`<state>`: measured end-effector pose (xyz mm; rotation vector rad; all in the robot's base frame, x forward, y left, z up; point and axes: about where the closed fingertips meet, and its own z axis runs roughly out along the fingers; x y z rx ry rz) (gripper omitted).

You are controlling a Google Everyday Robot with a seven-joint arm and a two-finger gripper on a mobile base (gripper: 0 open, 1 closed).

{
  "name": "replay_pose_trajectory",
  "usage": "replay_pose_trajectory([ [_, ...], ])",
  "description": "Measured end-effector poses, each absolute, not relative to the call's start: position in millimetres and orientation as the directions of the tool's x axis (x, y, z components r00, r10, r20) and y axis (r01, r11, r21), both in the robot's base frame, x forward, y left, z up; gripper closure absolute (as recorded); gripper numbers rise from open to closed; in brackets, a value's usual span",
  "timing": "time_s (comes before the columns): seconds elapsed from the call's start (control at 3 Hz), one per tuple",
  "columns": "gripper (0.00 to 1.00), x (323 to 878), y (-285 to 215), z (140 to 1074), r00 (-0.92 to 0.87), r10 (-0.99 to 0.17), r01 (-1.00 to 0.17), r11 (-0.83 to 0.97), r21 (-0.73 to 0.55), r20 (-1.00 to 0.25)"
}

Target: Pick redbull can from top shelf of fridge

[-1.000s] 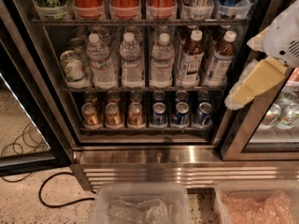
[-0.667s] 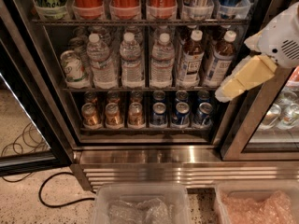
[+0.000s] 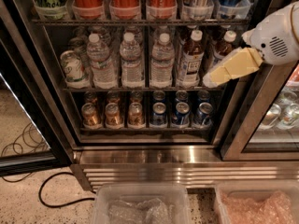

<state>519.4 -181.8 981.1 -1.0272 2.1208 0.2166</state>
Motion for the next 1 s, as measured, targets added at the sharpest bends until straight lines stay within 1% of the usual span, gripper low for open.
replay_pose_trajectory([
  [0.33,0.00,519.8,-185.9,1010.1,-0.369,-0.528,-0.644,0.738,-0.199,-0.765],
  [1.0,0.00,521.6,-179.7,1010.2,-0.367,-0.507,-0.636,0.748,-0.187,-0.780],
])
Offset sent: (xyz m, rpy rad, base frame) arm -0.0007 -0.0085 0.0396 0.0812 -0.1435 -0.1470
